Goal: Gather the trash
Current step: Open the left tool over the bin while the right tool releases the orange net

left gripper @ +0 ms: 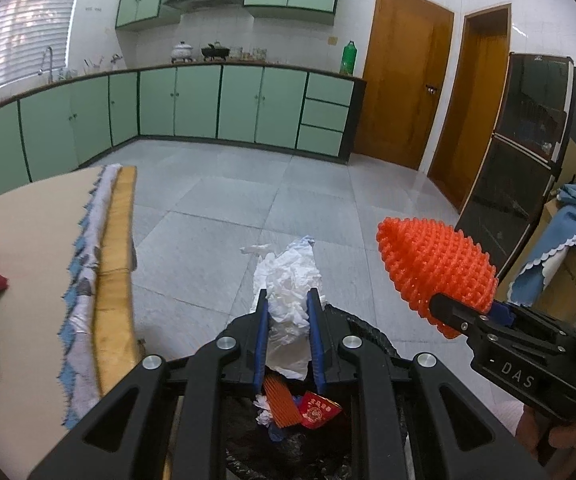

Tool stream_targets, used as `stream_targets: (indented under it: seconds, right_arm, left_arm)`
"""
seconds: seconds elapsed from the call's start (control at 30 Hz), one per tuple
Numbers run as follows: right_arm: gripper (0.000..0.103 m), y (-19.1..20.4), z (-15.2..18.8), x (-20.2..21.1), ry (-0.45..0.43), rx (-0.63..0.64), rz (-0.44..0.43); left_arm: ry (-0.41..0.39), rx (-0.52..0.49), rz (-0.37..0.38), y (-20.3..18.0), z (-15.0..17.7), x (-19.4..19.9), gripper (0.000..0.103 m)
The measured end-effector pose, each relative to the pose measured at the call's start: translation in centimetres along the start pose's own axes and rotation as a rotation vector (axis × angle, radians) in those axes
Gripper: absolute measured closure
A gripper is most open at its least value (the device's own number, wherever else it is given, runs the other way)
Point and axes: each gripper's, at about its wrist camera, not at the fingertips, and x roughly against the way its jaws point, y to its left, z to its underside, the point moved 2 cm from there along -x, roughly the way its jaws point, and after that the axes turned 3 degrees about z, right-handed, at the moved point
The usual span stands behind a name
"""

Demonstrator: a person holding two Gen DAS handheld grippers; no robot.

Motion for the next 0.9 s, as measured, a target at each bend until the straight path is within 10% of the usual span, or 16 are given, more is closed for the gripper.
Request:
stream_targets:
  seconds: [0.4,0.9]
  right_arm:
    - [0.028,-2.3,1.5,-2.7,0.056,-0.002,0.08]
    - [0.006,-0.5,-0.5,2.1,-0.07,-0.016,0.095]
  left_arm:
    - [0.057,0.025,0.032,0.0,-0.1,-2.7,0.06]
    - [-0.11,0.082,-0.06,3.9,-3.5,5.4,0.028]
